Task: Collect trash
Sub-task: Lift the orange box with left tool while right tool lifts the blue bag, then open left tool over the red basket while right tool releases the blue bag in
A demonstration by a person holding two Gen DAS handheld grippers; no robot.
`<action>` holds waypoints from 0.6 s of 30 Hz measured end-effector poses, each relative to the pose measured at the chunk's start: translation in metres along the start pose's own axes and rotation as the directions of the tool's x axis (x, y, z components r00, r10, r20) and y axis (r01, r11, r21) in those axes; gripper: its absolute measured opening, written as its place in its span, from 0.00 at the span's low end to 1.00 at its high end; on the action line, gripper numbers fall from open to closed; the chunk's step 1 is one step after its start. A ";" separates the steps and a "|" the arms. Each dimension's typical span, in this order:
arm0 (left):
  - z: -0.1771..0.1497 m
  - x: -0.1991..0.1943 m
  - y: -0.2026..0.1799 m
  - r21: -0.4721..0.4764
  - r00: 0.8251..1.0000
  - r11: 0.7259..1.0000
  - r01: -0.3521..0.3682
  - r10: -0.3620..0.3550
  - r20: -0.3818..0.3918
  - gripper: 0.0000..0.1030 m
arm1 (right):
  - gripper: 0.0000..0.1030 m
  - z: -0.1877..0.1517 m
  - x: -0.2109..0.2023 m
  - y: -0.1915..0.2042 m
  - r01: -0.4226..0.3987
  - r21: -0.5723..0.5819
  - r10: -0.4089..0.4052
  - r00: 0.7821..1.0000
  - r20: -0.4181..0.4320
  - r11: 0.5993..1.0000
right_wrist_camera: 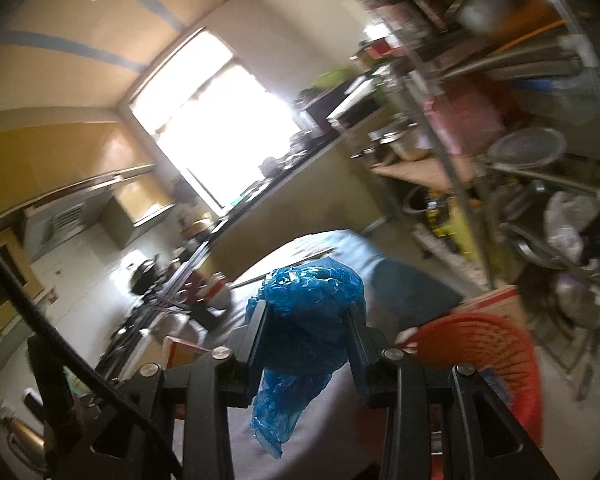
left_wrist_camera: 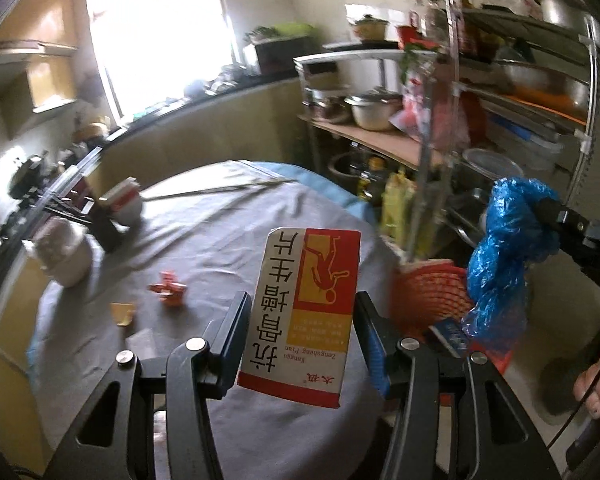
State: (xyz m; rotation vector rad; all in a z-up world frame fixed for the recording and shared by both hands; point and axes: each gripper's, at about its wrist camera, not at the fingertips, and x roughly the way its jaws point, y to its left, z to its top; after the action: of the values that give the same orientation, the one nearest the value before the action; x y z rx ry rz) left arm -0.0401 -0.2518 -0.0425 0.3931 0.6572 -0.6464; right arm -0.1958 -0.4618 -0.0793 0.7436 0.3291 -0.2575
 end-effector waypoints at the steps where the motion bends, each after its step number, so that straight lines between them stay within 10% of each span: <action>1: 0.003 0.007 -0.008 0.000 0.999 1.000 0.027 -0.027 -0.017 0.52 | 0.37 0.001 -0.003 -0.009 0.023 0.003 -0.023 1.000 0.004 1.000; 18: -0.004 0.086 -0.101 0.042 0.948 0.972 0.233 -0.218 -0.232 0.53 | 0.39 -0.026 0.011 -0.106 0.216 0.085 -0.204 0.970 -0.130 0.973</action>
State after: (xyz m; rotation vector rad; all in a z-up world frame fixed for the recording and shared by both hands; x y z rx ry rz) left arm -0.0560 -0.3602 -0.1170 0.4635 0.9076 -0.8516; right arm -0.2270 -0.5206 -0.1668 0.8247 0.5146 -0.4328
